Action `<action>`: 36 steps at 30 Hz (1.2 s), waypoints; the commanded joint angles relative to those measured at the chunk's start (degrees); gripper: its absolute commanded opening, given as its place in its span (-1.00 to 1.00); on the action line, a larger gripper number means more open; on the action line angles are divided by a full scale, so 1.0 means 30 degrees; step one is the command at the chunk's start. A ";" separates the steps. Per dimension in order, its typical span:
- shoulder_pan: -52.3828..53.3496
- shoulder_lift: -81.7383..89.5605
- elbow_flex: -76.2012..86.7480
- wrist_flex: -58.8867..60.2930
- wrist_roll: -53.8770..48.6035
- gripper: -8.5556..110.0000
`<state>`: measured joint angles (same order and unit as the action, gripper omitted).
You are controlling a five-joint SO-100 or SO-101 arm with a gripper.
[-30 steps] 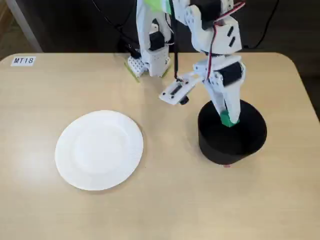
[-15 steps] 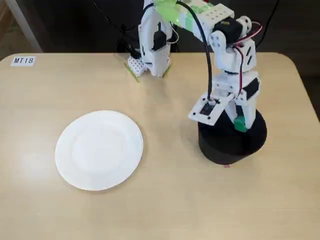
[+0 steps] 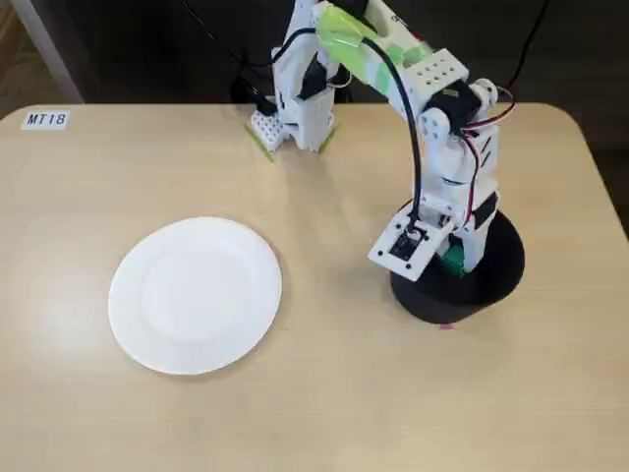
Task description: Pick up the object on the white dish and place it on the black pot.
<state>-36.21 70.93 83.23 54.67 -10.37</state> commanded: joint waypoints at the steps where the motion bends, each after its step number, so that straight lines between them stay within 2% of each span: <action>1: -0.0088 0.0029 -0.0088 -0.0205 -0.0205 -0.86; 10: -0.0176 -0.0439 -0.0234 -0.0234 -0.0645 -0.85; 12: -0.0176 -0.0439 -0.0234 -0.0088 -0.1025 -0.74; 15: -0.0176 -0.0176 -0.0088 0.0146 -0.1729 -0.47; 22: 0.0029 0.0205 -0.0088 0.0527 -0.1523 -0.35; 27: 0.0293 0.0322 -0.0117 0.0615 -0.1318 -0.42; 31: 0.0586 0.0908 -0.0293 0.0732 -0.0879 -0.82; 32: 0.0732 0.1289 -0.0293 0.0850 -0.0791 -0.86; 36: 0.1318 0.3340 -0.0293 0.1143 -0.0938 -0.86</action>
<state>-33.49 74.00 83.41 57.74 -13.36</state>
